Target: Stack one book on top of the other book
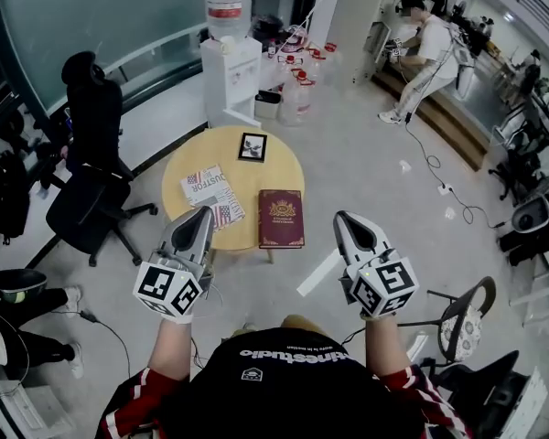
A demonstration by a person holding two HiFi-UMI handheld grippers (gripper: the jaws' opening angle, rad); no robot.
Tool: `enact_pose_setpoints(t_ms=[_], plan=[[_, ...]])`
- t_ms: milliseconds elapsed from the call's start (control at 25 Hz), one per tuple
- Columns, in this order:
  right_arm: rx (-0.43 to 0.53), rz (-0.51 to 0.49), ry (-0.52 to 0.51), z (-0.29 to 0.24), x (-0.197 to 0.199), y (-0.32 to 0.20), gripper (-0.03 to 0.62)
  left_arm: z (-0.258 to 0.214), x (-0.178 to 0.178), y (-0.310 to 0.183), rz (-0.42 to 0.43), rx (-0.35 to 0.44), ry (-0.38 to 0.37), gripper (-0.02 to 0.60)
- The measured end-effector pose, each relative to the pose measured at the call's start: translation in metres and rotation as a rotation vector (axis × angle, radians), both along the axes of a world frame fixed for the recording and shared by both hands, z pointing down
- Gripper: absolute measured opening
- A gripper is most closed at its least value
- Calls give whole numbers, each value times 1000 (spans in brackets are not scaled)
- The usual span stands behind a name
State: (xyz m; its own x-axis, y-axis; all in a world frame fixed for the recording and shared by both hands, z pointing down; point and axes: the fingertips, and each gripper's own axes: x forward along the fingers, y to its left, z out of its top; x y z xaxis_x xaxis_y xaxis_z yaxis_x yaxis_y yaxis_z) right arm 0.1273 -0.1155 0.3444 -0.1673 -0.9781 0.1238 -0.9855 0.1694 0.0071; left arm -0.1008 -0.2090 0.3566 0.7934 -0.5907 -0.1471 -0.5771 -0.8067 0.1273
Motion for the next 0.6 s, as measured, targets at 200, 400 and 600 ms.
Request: enact_pose_setpoints(t_ms=[200, 400, 600], plan=[[2, -34, -57, -2, 3, -11, 28, -3, 1, -9, -23, -2, 2, 17], [38, -45, -27, -12, 13, -30, 28, -7, -3, -19, -58, 14, -7, 17], [37, -89, -19, -13, 4, -40, 28, -9, -8, -18, -60, 45, -53, 15]])
